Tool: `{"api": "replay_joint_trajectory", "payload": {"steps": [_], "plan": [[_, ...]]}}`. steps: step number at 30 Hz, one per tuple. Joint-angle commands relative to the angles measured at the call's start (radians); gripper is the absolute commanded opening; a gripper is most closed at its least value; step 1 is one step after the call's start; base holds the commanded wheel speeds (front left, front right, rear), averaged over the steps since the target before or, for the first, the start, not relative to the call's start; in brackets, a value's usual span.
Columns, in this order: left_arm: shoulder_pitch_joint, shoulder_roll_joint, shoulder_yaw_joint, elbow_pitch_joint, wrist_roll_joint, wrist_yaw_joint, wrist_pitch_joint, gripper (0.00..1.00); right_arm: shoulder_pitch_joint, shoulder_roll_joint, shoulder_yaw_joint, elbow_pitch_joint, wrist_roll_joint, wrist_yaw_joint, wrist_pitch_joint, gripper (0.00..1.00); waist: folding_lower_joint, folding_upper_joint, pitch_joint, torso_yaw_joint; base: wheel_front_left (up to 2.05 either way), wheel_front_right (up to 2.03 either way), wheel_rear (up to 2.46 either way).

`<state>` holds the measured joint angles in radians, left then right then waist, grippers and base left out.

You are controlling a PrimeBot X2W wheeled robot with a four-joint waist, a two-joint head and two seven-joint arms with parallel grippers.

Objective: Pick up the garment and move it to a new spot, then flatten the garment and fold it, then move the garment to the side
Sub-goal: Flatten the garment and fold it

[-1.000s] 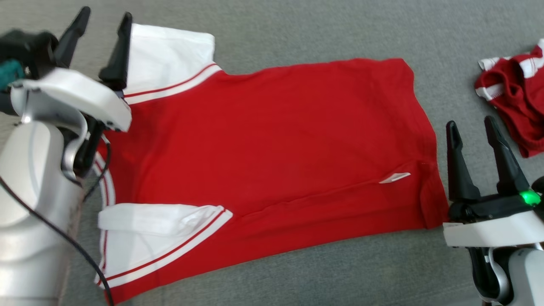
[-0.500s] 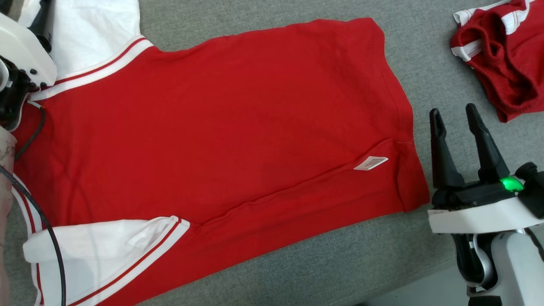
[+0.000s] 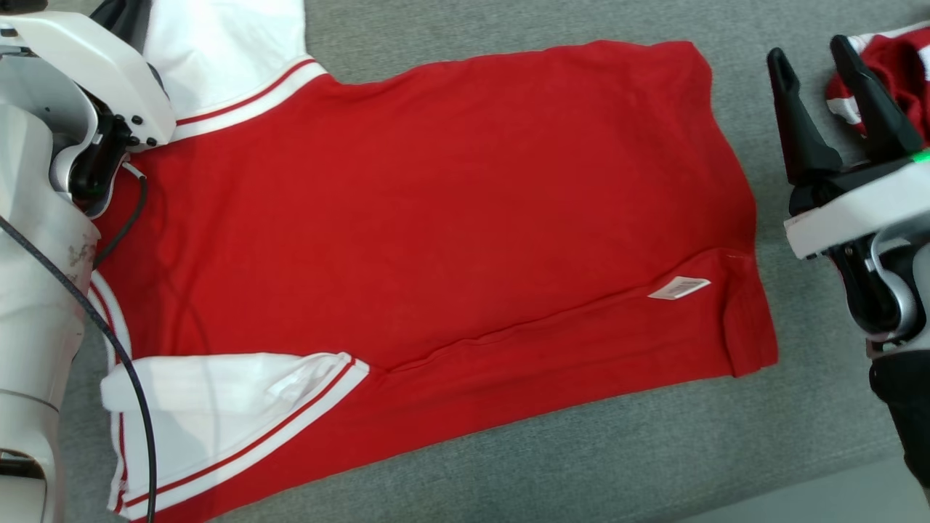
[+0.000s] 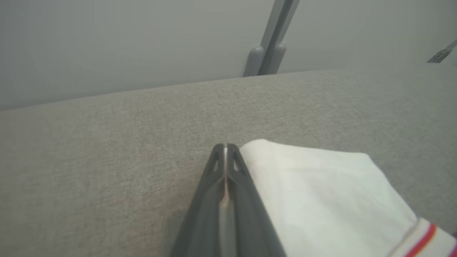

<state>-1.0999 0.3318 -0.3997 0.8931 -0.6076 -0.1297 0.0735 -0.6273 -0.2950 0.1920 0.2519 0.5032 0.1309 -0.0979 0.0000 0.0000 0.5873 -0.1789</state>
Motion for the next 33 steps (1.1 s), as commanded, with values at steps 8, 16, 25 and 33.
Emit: {"api": "replay_joint_trajectory", "payload": {"steps": [8, 16, 25, 33], "plan": [[-0.042, -0.01, -0.067, 0.001, -0.05, -0.001, -0.037, 0.0, -0.168, -0.084, 0.207, 0.21, 0.149, 0.0, 0.13, 1.0, 0.0, 0.0, -0.009, 0.062, 0.0, 0.0, 0.0], [-0.063, -0.006, -0.121, -0.022, -0.108, -0.001, -0.068, 0.0, -0.288, -0.145, 0.363, 0.295, 0.282, 0.0, 0.224, 0.0, 0.0, 0.0, -0.02, 0.093, 0.0, 0.0, 0.0], [-0.094, 0.019, -0.139, -0.077, -0.148, -0.001, -0.137, 0.0, -0.363, -0.202, 0.4, 0.309, 0.357, 0.0, 0.137, 0.0, 0.0, 0.0, -0.047, 0.115, 0.0, 0.0, 0.0], [-0.042, 0.032, -0.133, -0.167, -0.21, -0.001, -0.17, 0.0, -0.333, -0.221, 0.425, 0.3, 0.414, 0.0, 0.095, 0.0, 0.0, 0.0, -0.057, 0.126, 0.0, 0.0, 0.0]]}}
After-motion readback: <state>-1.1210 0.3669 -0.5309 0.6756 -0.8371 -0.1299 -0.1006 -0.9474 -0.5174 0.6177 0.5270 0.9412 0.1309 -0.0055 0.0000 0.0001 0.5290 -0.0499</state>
